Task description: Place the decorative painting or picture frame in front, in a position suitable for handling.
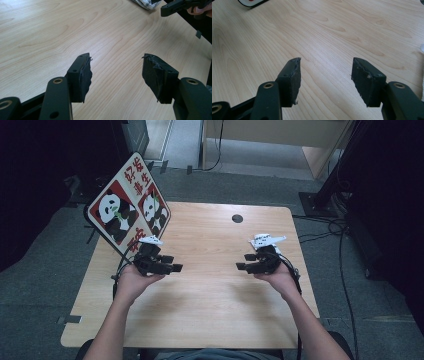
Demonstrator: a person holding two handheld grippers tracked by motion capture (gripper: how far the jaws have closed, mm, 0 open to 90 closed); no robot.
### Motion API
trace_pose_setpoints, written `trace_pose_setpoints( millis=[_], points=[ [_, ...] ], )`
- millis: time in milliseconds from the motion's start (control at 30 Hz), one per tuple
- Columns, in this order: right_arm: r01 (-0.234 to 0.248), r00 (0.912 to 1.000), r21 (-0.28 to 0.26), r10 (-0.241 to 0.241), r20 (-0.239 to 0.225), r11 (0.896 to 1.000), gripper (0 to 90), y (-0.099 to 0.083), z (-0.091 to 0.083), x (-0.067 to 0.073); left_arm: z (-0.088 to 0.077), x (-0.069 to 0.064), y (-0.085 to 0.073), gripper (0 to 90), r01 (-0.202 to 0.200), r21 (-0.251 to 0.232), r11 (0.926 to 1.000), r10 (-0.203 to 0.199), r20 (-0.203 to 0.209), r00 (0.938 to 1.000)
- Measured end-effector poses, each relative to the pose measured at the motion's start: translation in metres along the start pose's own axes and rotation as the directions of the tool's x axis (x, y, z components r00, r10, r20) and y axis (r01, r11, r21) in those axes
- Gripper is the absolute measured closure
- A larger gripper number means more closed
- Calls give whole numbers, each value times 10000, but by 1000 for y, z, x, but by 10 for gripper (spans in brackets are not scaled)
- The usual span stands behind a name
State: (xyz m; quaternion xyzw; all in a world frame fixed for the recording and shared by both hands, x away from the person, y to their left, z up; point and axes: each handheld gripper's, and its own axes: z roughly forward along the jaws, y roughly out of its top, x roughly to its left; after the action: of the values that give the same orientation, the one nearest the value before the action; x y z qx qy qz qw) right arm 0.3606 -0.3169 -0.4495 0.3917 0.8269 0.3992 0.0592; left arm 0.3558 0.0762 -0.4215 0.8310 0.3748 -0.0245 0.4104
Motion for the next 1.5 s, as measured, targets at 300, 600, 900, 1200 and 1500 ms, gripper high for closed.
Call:
trace_pose_setpoints(
  millis=[300,600,900,1200,1500],
  points=[
    [185,9998,211,-183,-99,9996,413,7,8,1,-12,-4,-8,394,-294,-279,9992,288,-208,9994],
    [340,9989,242,-332,-329,9991,415,14,17,3,-31,0,-18,394,170,-566,9983,-196,-455,9988],
    [452,9979,435,-432,-477,9980,415,19,25,6,-54,4,-27,389,508,-797,9955,-567,-744,9956],
    [528,9971,589,-494,-577,9969,415,23,31,8,-82,11,-38,393,858,-1249,9885,-979,-936,9908],
    [523,9972,643,-486,-568,9966,415,23,31,8,-106,21,-47,413,1131,-1578,9810,-1333,-1238,9833]
  ],
)
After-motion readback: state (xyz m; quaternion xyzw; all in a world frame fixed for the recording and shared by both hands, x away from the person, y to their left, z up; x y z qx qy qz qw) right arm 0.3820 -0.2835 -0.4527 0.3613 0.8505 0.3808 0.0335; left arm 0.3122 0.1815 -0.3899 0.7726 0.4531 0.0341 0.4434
